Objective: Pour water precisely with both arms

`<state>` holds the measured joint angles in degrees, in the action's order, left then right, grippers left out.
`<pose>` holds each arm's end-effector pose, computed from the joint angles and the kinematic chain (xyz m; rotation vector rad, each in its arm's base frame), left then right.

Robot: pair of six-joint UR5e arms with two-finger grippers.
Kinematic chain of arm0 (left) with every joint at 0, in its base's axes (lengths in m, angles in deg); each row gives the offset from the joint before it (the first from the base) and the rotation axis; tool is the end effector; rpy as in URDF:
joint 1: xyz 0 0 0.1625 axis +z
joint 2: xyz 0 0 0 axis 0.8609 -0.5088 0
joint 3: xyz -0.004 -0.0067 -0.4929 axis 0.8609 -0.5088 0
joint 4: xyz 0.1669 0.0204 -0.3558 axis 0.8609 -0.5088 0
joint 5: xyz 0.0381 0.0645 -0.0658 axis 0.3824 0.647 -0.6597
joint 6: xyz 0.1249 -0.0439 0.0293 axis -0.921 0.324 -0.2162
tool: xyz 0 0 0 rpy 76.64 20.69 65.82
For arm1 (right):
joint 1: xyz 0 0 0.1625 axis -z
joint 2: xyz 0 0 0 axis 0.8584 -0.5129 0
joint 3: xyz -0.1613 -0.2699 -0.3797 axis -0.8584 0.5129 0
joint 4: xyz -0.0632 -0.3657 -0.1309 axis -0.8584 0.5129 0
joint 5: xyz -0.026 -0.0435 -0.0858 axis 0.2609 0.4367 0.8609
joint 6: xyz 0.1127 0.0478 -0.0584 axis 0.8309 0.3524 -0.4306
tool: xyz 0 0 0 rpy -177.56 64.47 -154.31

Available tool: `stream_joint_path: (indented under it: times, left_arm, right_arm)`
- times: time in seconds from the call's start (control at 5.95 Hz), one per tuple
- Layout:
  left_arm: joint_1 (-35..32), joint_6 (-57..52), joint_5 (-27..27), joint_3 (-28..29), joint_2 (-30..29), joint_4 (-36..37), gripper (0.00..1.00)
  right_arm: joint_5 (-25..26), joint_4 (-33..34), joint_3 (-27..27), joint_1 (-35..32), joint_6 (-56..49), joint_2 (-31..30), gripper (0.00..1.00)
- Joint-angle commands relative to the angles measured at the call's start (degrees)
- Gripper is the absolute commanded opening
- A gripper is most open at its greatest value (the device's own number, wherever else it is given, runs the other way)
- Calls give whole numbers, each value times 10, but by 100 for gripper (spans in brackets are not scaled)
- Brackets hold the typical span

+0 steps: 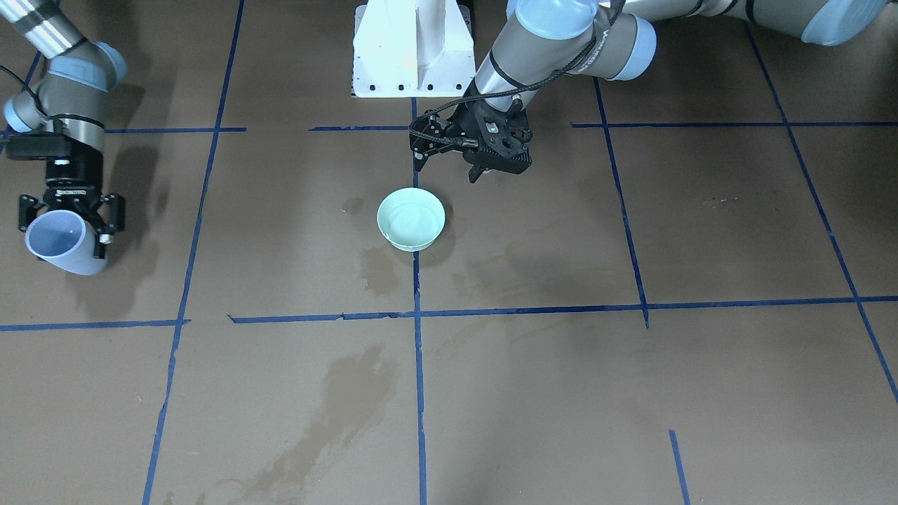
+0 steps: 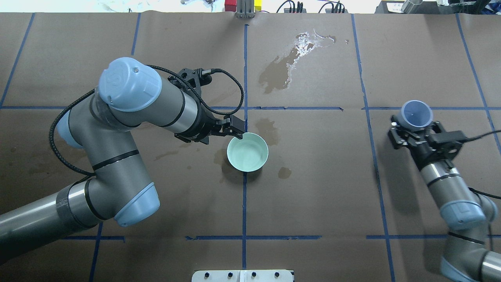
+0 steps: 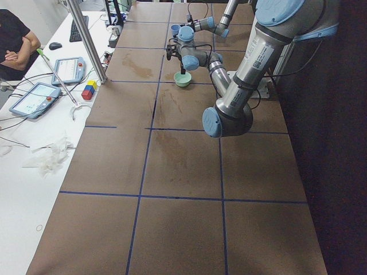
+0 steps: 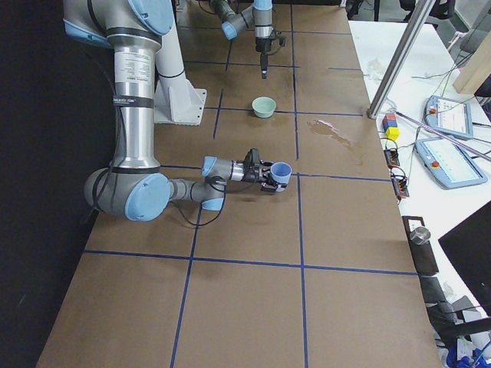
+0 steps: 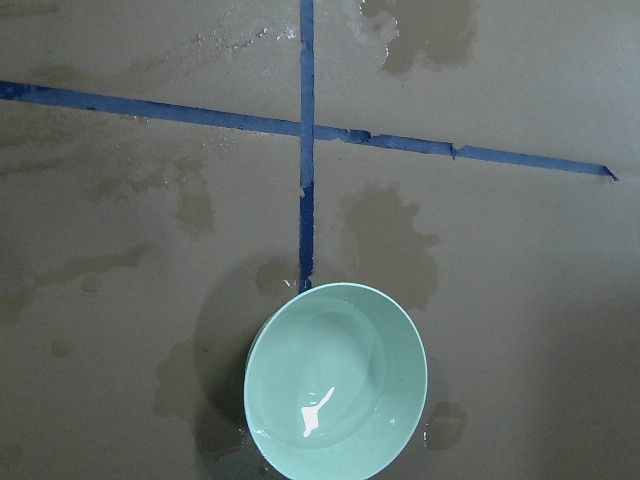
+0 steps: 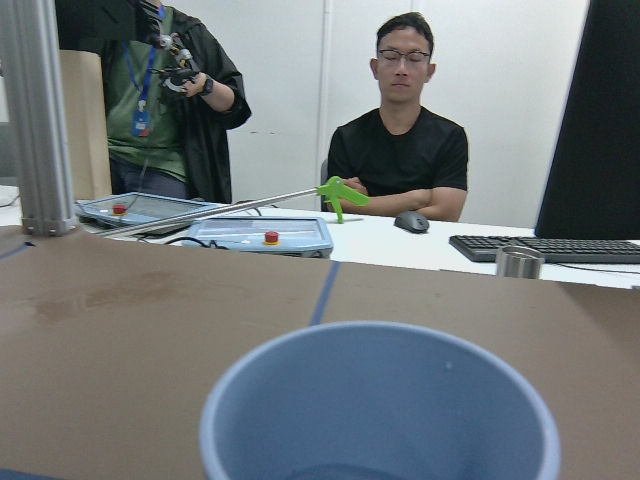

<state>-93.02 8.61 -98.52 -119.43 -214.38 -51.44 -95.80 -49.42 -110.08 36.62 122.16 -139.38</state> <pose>0.5296 -0.4425 0.2482 0.0902 1.1990 -0.0646 -0.3466 -0.4037 0.6279 1.3018 -0.6802 0.3583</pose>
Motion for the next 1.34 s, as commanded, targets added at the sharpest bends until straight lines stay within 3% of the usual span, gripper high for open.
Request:
stream_joint_path:
  times: [0.0,0.17,0.5,0.67,1.18]
  left_arm:
    - [-1,-1,0,-17,21,0,99]
    - [-2,-1,0,-17,21,0,99]
    - [-6,0,1,-20,21,1,99]
    - [-8,0,1,-20,29,0,99]
    - [-29,0,-1,-41,54,0,100]
  right_arm:
    - [-13,31,-10,3,-82,95,27]
    - [-7,91,-39,15,-86,122,28]
    - [55,321,-178,75,-87,149,27]
    - [79,337,-167,97,-87,165,27]
    - [86,371,-134,128,-97,205,23]
